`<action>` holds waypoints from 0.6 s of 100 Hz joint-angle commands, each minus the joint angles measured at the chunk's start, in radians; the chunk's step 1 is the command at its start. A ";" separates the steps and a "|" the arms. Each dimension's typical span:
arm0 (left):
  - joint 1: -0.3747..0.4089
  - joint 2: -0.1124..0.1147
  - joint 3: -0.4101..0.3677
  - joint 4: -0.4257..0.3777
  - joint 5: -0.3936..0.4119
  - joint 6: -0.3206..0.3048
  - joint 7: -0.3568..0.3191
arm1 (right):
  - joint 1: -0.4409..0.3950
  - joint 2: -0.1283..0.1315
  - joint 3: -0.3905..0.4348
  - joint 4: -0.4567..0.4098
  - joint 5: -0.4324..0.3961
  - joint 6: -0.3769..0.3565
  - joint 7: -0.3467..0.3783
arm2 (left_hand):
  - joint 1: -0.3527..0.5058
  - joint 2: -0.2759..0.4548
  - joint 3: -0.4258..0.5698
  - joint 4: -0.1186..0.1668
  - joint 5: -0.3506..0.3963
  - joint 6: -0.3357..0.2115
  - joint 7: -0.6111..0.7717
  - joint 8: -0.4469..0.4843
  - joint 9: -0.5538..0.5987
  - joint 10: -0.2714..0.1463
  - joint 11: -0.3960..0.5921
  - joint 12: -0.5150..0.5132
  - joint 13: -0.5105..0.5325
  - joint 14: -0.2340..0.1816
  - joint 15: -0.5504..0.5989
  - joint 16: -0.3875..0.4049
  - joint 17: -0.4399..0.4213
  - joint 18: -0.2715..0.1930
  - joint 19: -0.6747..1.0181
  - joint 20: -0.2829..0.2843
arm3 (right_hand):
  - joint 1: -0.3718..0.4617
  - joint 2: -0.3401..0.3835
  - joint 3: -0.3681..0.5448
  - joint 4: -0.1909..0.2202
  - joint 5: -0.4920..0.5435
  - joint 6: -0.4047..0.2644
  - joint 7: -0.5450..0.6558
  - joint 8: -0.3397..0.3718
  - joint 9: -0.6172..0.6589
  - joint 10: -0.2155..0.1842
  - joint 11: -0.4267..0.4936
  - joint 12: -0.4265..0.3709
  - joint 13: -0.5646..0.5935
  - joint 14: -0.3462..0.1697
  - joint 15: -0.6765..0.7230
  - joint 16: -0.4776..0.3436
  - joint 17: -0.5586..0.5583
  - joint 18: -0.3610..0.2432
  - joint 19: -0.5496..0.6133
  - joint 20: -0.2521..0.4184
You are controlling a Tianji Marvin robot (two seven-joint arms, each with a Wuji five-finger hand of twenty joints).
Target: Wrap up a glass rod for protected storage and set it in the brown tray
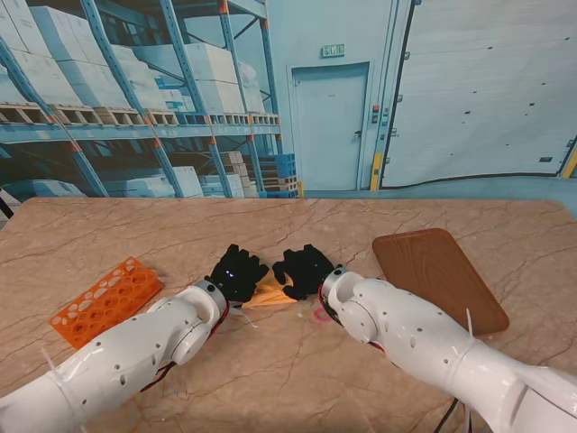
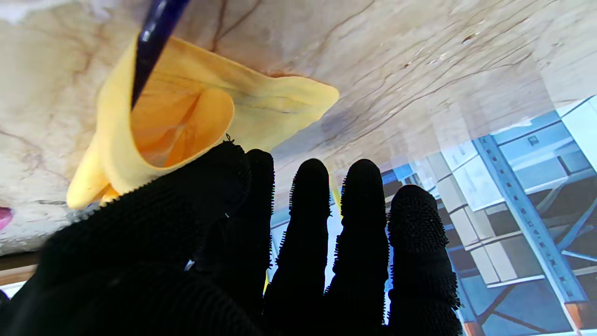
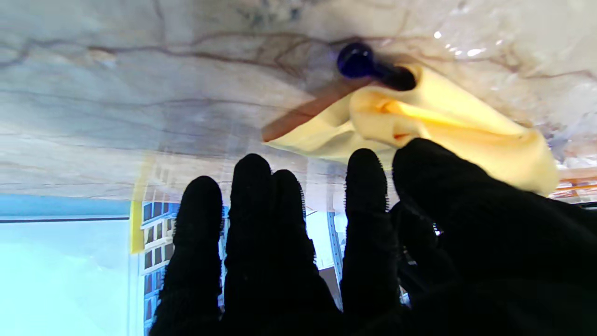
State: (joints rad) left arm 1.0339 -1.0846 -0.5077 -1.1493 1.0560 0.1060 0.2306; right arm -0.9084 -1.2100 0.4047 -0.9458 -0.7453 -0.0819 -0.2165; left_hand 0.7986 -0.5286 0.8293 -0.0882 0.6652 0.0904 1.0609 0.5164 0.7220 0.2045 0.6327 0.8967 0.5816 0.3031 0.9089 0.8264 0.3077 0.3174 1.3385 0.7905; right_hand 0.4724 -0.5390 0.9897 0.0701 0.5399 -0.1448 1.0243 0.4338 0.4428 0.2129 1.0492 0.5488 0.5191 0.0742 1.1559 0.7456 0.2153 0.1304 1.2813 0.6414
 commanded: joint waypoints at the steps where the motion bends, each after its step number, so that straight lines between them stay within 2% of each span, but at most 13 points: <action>1: -0.008 -0.008 0.007 0.014 -0.006 0.006 0.003 | -0.001 -0.001 0.004 -0.006 -0.002 0.006 -0.001 | 0.008 0.031 -0.013 0.001 -0.023 -0.014 0.037 0.005 -0.024 -0.013 0.020 -0.006 -0.018 -0.015 0.004 -0.015 -0.003 -0.015 0.013 -0.013 | -0.031 0.042 -0.021 -0.032 -0.025 0.018 -0.017 -0.003 -0.034 0.023 -0.004 -0.007 -0.025 -0.002 -0.007 -0.010 -0.018 -0.013 0.003 -0.007; 21: -0.033 -0.019 0.037 0.050 -0.030 0.013 0.015 | 0.001 -0.003 0.011 0.000 -0.002 0.019 -0.011 | 0.013 0.045 -0.035 -0.006 -0.030 -0.022 0.034 -0.006 -0.033 -0.013 0.023 -0.016 -0.018 -0.017 0.003 -0.019 -0.005 -0.018 0.012 -0.019 | 0.010 0.088 -0.076 -0.072 -0.050 0.020 -0.038 0.007 -0.040 0.022 -0.004 -0.012 -0.027 -0.005 -0.009 -0.019 -0.018 -0.013 0.001 -0.006; 36: -0.046 -0.024 0.050 0.069 -0.037 0.016 0.029 | 0.008 -0.006 0.010 0.009 -0.003 0.027 -0.017 | 0.021 0.064 -0.066 -0.015 -0.049 -0.035 0.018 -0.028 -0.054 -0.010 0.021 -0.038 -0.022 -0.020 -0.001 -0.024 -0.007 -0.020 0.011 -0.025 | 0.088 0.089 -0.090 -0.107 -0.069 0.012 -0.022 -0.006 -0.043 0.022 0.001 -0.015 -0.026 -0.009 -0.008 -0.027 -0.016 -0.021 0.001 -0.006; 49: -0.046 -0.026 0.042 0.074 -0.038 0.017 0.043 | 0.016 -0.008 0.005 0.021 -0.007 0.032 -0.024 | 0.025 0.078 -0.093 -0.017 -0.098 -0.035 -0.036 -0.055 -0.081 -0.004 0.008 -0.098 -0.029 -0.021 -0.004 -0.028 -0.015 -0.024 0.008 -0.032 | 0.140 0.084 -0.086 -0.127 -0.078 0.017 -0.017 -0.018 -0.046 0.023 0.005 -0.017 -0.024 -0.010 -0.009 -0.030 -0.013 -0.023 0.003 -0.006; 51: -0.045 -0.026 0.039 0.073 -0.038 0.016 0.043 | 0.018 -0.008 0.004 0.023 -0.007 0.033 -0.025 | 0.028 0.080 -0.103 -0.014 -0.106 -0.034 -0.061 -0.049 -0.087 -0.002 0.025 -0.151 -0.030 -0.021 -0.004 -0.030 -0.017 -0.023 0.008 -0.035 | 0.147 0.082 -0.084 -0.127 -0.079 0.017 -0.017 -0.019 -0.047 0.022 0.006 -0.017 -0.024 -0.010 -0.009 -0.030 -0.012 -0.023 0.004 -0.006; 60: -0.042 -0.026 0.028 0.072 -0.036 0.014 0.051 | 0.025 -0.009 -0.002 0.032 -0.013 0.035 -0.033 | 0.020 0.088 -0.111 -0.013 -0.144 -0.022 -0.120 -0.058 -0.109 0.000 0.025 -0.218 -0.039 -0.023 -0.012 -0.034 -0.026 -0.026 0.004 -0.040 | 0.174 0.072 -0.065 -0.138 -0.086 0.026 -0.024 -0.028 -0.049 0.024 0.010 -0.017 -0.023 -0.011 -0.009 -0.033 -0.009 -0.023 0.006 -0.006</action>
State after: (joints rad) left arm 0.9878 -1.1076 -0.4726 -1.0719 1.0192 0.1191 0.2752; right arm -0.8928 -1.2144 0.4066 -0.9178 -0.7497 -0.0492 -0.2431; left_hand 0.7988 -0.4731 0.7373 -0.0882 0.5605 0.0625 0.9789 0.4725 0.6500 0.2028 0.6419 0.7122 0.5698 0.2902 0.9094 0.8035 0.2967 0.3004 1.3385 0.7596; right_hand 0.5997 -0.4859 0.9049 -0.0367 0.4798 -0.1365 0.9905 0.4183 0.4213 0.2147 1.0464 0.5362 0.5104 0.0734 1.1548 0.7275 0.2050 0.1212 1.2813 0.6413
